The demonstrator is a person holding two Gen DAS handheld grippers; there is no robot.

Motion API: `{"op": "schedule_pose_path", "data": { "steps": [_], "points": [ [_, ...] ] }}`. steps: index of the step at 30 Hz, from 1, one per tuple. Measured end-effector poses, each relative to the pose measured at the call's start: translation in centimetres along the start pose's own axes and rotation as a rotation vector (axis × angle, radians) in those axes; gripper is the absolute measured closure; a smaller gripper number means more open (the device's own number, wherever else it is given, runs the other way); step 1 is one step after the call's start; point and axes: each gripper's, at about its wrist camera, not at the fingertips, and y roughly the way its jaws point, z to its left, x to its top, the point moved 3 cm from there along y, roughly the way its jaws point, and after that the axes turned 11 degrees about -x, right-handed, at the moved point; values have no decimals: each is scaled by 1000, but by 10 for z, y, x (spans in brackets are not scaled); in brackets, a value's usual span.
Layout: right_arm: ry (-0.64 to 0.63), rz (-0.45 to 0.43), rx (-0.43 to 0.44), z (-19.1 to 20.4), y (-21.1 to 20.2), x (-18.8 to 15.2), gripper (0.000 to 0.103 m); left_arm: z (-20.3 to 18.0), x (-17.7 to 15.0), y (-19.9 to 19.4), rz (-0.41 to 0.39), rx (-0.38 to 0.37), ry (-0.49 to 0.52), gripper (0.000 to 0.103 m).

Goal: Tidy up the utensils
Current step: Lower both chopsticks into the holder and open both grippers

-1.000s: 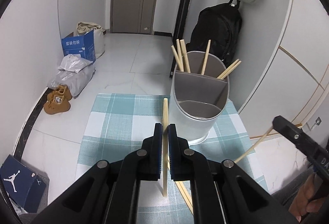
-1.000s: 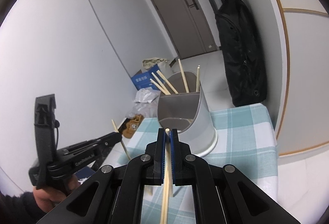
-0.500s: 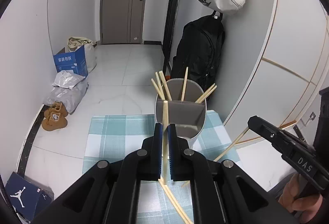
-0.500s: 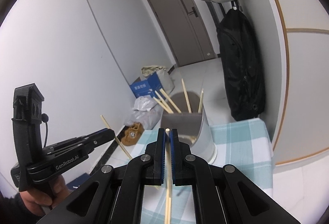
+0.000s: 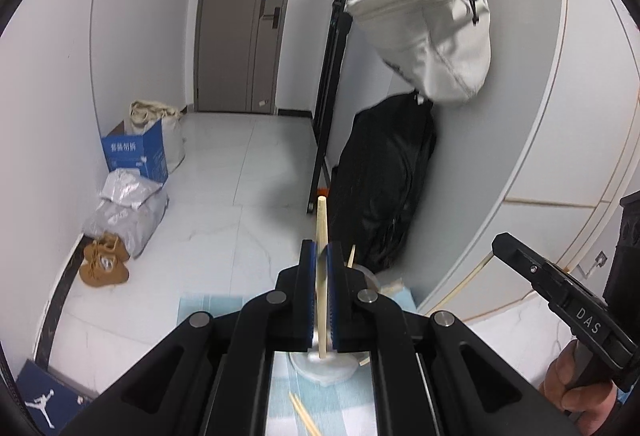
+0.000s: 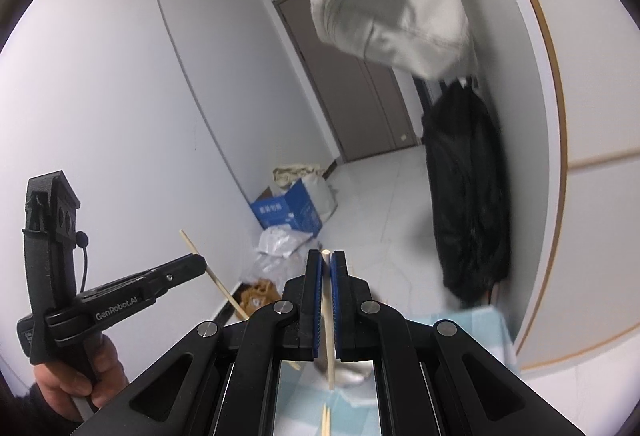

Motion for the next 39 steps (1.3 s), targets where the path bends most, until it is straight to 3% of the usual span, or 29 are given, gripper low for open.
{"op": "schedule_pose_path", "data": {
  "steps": [6,14,20,31,36,38,39],
  "points": [
    [-5,-27,-17,0,16,36,99,1,29,18,-21,-6,-1,102],
    [-46,-22,-50,-4,50,48,99,10,28,56,4,-31,-18,102],
    [-70,21,-62,-9,79,35,99,14,12,86,59,-45,-11,102],
    [-115,162,-45,-11,118,-13,99,18,-15,118,279,-144,14,102],
    [-101,247,-29,-13,134,-28,96,26,-6,109,288,-162,-55,101],
    [-78,259,-18,-18,134,-29,92,25,-4,104,289,-169,-64,91],
    [-61,261,-9,-20,132,-29,83,25,-1,98,282,-157,-59,85]
  ]
}}
